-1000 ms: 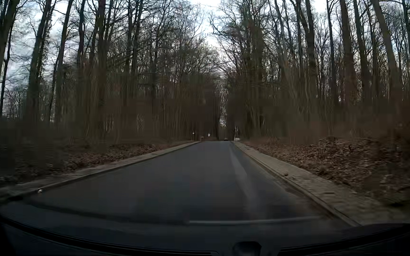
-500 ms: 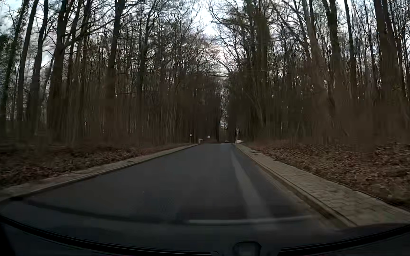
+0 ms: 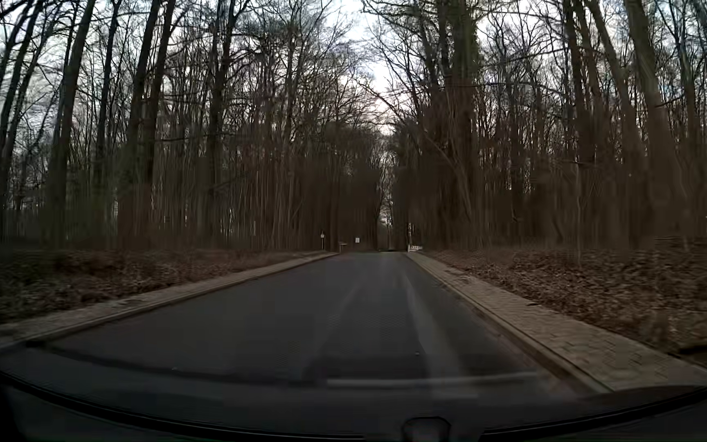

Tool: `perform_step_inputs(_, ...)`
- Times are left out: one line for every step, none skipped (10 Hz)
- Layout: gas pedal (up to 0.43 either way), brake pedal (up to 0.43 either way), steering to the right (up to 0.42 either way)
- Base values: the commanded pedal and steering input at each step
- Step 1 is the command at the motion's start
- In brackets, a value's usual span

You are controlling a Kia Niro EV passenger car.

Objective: Follow the waypoints while adhering to traffic rules and regulations

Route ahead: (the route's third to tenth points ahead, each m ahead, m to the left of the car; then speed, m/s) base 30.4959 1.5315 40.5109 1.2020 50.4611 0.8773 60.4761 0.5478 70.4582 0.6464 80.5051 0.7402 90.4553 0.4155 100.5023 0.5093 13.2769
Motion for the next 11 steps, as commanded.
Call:
perform_step_inputs(0.177, 0.0, 0.002)
perform_step_inputs(0.177, 0.0, 0.002)
perform_step_inputs(0.177, 0.0, 0.002)
perform_step_inputs(0.177, 0.0, 0.002)
perform_step_inputs(0.177, 0.0, 0.002)
perform_step_inputs(0.177, 0.0, 0.002)
perform_step_inputs(0.177, 0.0, 0.002)
perform_step_inputs(0.177, 0.0, 0.002)
perform_step_inputs(0.177, 0.0, 0.002)
perform_step_inputs(0.177, 0.0, 0.002)
perform_step_inputs(0.177, 0.0, 0.002)
